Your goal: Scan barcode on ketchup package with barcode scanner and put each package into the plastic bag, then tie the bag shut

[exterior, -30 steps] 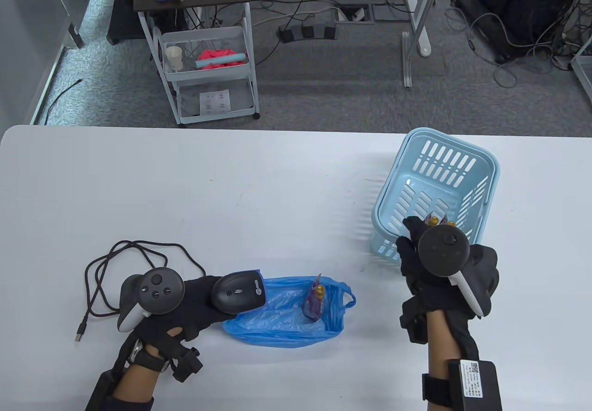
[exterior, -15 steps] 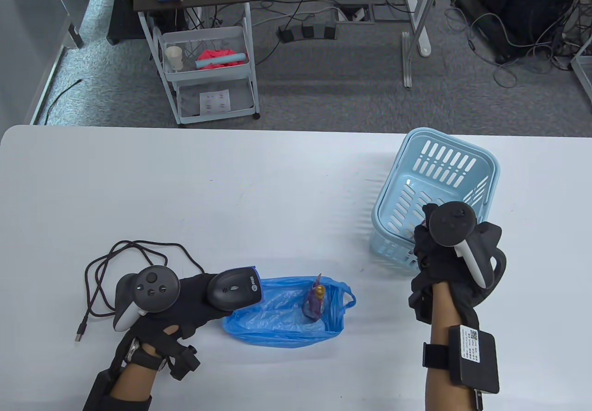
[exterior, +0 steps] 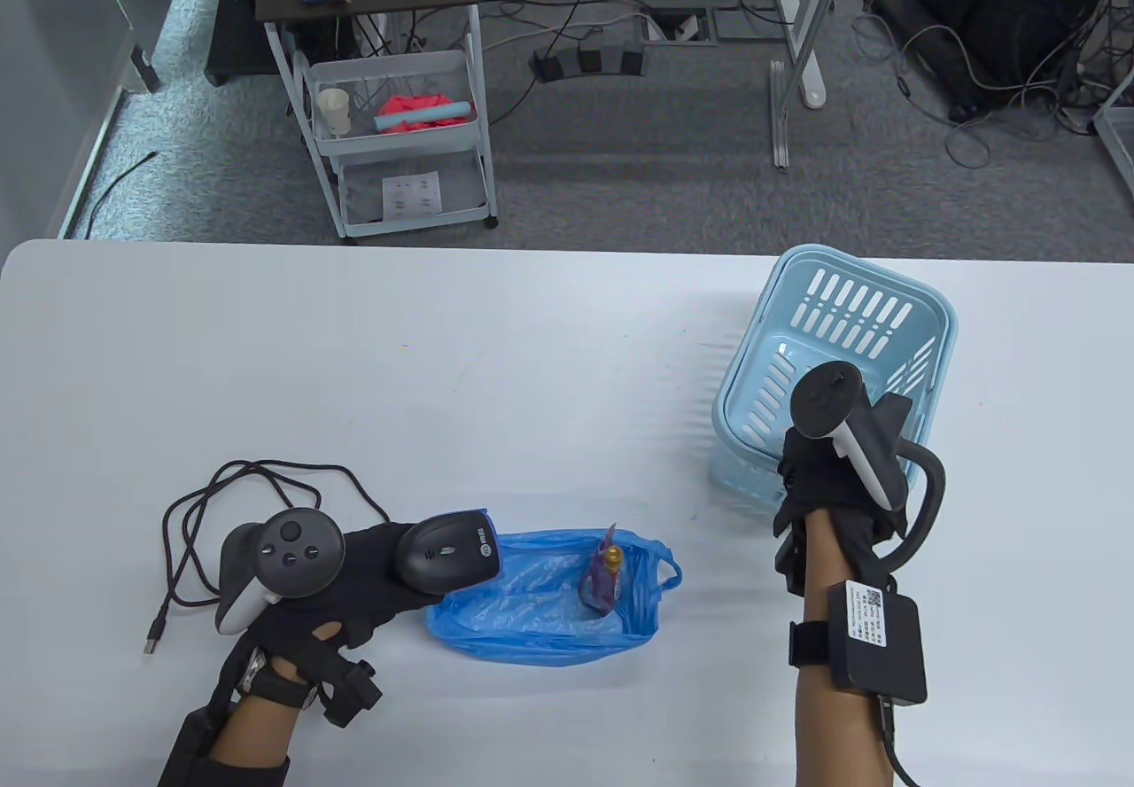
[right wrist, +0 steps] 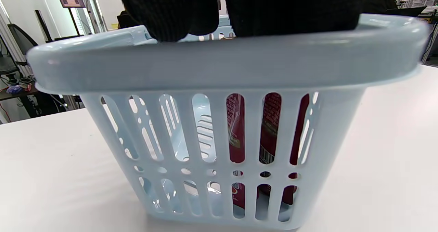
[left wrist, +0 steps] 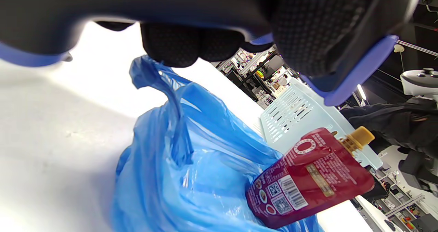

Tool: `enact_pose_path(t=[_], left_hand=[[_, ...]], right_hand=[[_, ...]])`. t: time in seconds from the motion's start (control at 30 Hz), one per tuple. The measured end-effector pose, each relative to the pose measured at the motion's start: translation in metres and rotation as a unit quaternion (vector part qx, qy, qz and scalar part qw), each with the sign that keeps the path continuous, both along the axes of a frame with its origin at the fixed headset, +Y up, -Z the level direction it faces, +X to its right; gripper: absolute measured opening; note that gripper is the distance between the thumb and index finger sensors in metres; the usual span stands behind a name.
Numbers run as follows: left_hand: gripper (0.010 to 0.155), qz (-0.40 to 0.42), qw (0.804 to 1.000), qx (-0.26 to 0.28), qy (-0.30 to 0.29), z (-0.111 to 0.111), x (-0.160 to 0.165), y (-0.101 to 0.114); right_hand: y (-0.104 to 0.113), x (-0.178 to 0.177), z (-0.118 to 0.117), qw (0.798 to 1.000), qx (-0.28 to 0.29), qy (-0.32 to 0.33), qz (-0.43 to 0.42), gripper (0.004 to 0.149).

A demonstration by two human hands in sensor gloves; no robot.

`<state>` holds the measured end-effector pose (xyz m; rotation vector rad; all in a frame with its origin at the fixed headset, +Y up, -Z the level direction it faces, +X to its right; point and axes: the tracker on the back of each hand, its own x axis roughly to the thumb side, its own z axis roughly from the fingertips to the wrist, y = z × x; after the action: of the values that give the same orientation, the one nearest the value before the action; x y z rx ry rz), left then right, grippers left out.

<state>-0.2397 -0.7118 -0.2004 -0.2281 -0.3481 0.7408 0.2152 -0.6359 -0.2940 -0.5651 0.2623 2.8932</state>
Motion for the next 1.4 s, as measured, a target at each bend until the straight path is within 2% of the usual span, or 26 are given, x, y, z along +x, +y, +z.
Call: enact_pose_path(t=[0.5,0.7,0.9,1.27,1.4], left_hand=[[0.052,0.006,1.000,0.000,0.003,0.000,-0.002,-0.001],[0.052,0.007,1.000,0.002,0.004,0.000,-0.003,-0.001],[0.052,0.007,1.000,0.001,0.006,0.000,-0.004,-0.001],[0.052,0.008,1.000,0.002,0.010,0.000,-0.005,-0.001],[0.052,0.009,1.000,0.002,0.010,0.000,-0.006,0.000]], right_hand=[[-0.005,-0.005,-0.015,1.000,-0.007,-0.013,0.014,0.051],[-0.014,-0.005,-0.020,0.999,-0.022,-0.024,0.002,0.050],[-0.016,-0.006,-0.024,0.999,-0.013,-0.031,-0.002,0.046],[-0.016,-0.012,-0.023,0.997,0.019,-0.038,0.059,0.043],[-0.014,-0.013,-0.021,0.997,0.026,-0.041,0.055,0.043]])
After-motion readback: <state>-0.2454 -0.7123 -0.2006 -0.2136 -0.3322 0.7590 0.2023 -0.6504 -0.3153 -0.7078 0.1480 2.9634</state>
